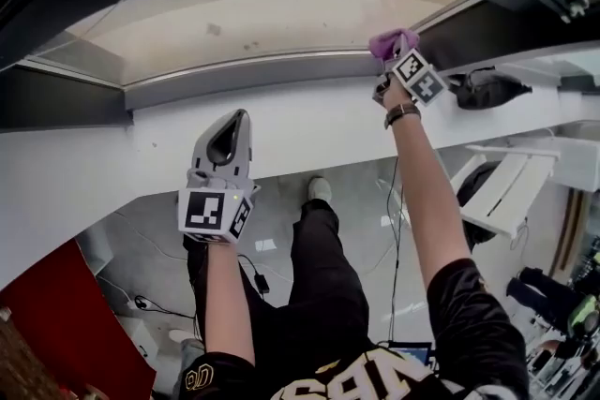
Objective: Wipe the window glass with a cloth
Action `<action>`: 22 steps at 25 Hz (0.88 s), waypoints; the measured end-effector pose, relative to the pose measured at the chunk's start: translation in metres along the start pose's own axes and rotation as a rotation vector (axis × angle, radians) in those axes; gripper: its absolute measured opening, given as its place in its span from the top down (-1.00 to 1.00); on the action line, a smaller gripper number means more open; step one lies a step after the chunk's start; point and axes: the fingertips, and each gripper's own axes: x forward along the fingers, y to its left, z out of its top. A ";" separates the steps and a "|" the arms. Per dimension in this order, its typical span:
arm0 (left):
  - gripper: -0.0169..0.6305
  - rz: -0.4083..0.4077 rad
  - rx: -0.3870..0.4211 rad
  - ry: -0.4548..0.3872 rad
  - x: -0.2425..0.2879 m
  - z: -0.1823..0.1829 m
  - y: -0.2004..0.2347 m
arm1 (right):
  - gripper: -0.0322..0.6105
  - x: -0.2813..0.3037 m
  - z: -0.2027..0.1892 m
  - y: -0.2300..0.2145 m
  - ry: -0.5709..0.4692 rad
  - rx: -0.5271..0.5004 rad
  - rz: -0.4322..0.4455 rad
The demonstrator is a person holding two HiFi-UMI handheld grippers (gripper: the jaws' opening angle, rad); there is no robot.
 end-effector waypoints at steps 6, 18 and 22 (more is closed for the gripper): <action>0.92 0.085 0.013 -0.002 -0.048 0.004 0.061 | 0.65 -0.026 -0.088 0.162 0.112 -0.053 0.337; 0.92 0.383 0.009 -0.011 -0.195 0.020 0.231 | 0.65 -0.129 -0.353 0.646 0.354 -0.205 1.002; 0.92 0.403 0.016 -0.007 -0.216 0.021 0.244 | 0.65 -0.114 -0.356 0.667 0.358 -0.160 0.968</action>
